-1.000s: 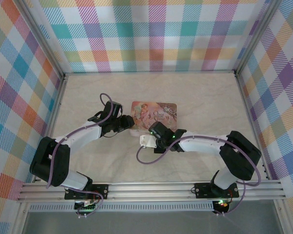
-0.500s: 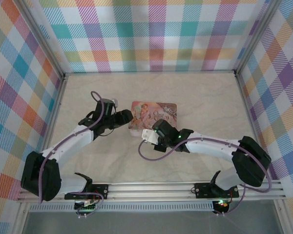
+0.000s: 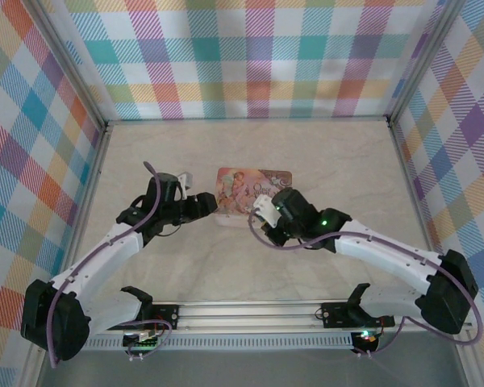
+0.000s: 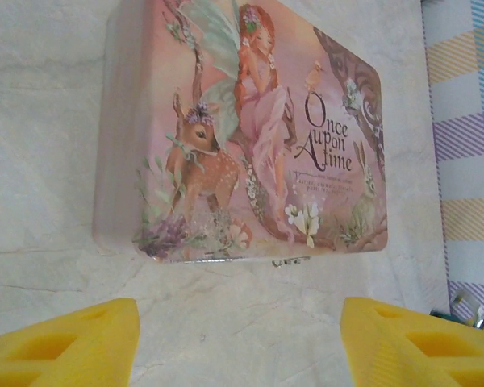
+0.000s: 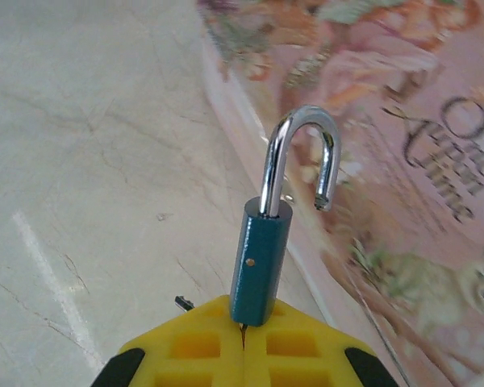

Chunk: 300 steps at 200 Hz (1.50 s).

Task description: Unlock a padlock with a key

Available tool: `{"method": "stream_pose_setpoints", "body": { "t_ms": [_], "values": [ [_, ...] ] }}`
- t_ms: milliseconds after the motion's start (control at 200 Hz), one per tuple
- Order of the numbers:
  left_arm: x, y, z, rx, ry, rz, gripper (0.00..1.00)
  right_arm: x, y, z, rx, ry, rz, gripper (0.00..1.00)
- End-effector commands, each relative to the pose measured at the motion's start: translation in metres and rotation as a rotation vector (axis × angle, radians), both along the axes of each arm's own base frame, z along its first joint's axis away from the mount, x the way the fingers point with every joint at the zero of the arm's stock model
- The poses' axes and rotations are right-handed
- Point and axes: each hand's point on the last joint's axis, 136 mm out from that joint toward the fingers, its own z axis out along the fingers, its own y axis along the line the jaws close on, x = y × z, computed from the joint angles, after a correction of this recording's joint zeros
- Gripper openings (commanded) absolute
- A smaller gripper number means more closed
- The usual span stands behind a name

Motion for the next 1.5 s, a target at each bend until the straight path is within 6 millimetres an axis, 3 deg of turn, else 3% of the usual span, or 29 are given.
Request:
{"method": "stream_pose_setpoints", "body": {
  "t_ms": [0,70,110,245,285,310,515,810,1000,1135,1495],
  "values": [
    [-0.007,-0.002,0.002,-0.052,0.028,-0.006,0.68,0.007,-0.021,0.02,0.065,0.067,-0.162,0.01],
    [-0.006,-0.003,0.0,-0.053,0.039,-0.001,0.72,0.021,-0.041,0.025,0.095,0.089,-0.278,0.01],
    [-0.005,-0.001,-0.002,-0.041,0.037,0.007,0.83,0.028,-0.052,0.026,0.115,0.107,-0.335,0.01],
    [-0.003,0.006,-0.008,0.001,0.039,0.032,0.86,0.045,-0.091,0.02,0.141,0.154,-0.515,0.01],
    [-0.003,0.009,-0.01,0.017,0.04,0.047,0.91,0.049,-0.1,0.015,0.141,0.174,-0.557,0.01],
    [-0.002,0.011,-0.012,0.027,0.044,0.056,1.0,0.051,-0.106,0.012,0.142,0.185,-0.582,0.01],
    [0.001,0.013,-0.024,0.054,0.083,0.069,1.0,0.067,-0.143,-0.022,0.143,0.271,-0.759,0.01],
    [0.002,0.015,-0.035,0.073,0.104,0.087,1.0,0.088,-0.16,-0.07,0.174,0.421,-0.892,0.02],
    [0.001,0.02,-0.038,0.09,0.1,0.102,1.0,0.097,-0.159,-0.093,0.198,0.503,-0.925,0.02],
    [0.0,0.02,-0.039,0.088,0.104,0.1,1.0,0.103,-0.152,-0.103,0.256,0.551,-0.937,0.04],
    [0.0,0.024,-0.043,0.101,0.108,0.115,1.0,0.105,-0.164,-0.128,0.224,0.592,-1.016,0.15]
  ]
}}
